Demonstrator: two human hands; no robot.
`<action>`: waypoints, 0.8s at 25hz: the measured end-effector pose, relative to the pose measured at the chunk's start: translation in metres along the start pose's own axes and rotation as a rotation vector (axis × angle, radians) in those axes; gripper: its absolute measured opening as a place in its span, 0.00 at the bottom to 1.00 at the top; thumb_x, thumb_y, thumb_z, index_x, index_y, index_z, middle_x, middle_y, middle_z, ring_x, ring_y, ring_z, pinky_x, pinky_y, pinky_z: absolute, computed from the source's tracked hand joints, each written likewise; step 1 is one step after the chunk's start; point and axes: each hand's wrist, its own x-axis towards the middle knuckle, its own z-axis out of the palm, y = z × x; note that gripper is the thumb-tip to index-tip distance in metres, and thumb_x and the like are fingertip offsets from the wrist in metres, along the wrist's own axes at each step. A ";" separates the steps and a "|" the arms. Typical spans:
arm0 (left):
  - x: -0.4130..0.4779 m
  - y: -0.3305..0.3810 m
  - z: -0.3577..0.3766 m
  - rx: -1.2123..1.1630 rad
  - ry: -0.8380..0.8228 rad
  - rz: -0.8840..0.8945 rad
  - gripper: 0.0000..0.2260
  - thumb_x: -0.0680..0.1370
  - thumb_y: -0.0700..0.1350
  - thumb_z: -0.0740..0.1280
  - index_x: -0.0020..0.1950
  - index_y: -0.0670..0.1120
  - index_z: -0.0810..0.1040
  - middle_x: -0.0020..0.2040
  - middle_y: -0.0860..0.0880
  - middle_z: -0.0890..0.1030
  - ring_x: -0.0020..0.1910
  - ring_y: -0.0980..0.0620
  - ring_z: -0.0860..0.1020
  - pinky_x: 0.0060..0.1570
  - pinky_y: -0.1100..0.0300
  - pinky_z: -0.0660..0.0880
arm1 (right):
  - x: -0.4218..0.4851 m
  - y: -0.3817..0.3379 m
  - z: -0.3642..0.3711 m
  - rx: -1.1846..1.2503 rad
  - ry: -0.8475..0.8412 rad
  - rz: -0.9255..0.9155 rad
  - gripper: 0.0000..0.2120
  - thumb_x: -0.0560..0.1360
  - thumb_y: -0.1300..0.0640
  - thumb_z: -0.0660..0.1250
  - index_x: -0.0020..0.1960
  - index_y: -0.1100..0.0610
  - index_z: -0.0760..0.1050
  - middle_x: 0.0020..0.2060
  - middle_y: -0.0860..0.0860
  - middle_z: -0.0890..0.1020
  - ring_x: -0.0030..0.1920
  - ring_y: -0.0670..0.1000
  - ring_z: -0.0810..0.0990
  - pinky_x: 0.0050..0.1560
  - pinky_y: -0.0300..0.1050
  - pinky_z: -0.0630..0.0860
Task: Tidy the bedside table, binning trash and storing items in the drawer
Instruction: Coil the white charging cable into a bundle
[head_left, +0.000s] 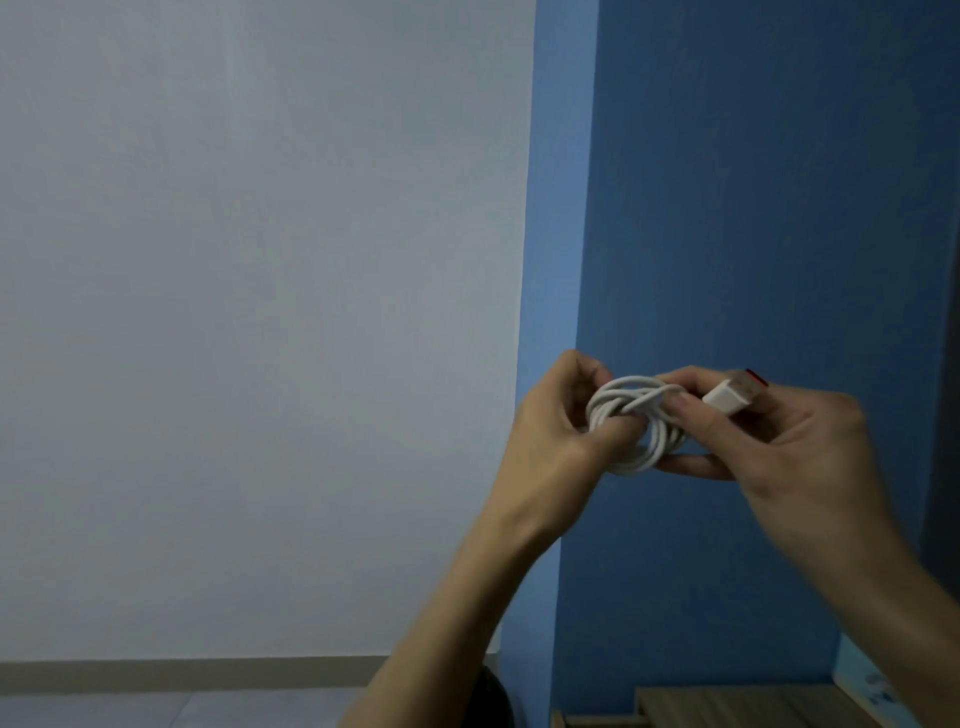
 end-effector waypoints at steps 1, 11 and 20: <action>0.001 0.001 -0.004 -0.169 -0.093 -0.067 0.08 0.68 0.41 0.66 0.45 0.43 0.70 0.33 0.47 0.76 0.30 0.52 0.72 0.28 0.59 0.69 | 0.000 0.000 0.000 -0.008 -0.003 -0.002 0.05 0.67 0.58 0.68 0.39 0.57 0.82 0.36 0.54 0.85 0.37 0.51 0.85 0.35 0.41 0.81; 0.001 0.004 -0.022 0.323 -0.258 -0.014 0.07 0.79 0.45 0.64 0.45 0.42 0.77 0.30 0.54 0.74 0.27 0.58 0.67 0.31 0.65 0.66 | 0.000 0.006 -0.011 -0.024 -0.044 0.080 0.08 0.59 0.50 0.70 0.36 0.49 0.84 0.37 0.54 0.85 0.37 0.50 0.85 0.33 0.41 0.81; -0.009 -0.005 -0.008 0.133 -0.202 0.074 0.07 0.80 0.44 0.62 0.56 0.48 0.76 0.34 0.53 0.75 0.29 0.55 0.70 0.31 0.60 0.71 | 0.009 0.001 -0.012 -0.050 -0.027 0.072 0.13 0.61 0.43 0.68 0.37 0.51 0.83 0.33 0.48 0.84 0.34 0.46 0.83 0.29 0.39 0.79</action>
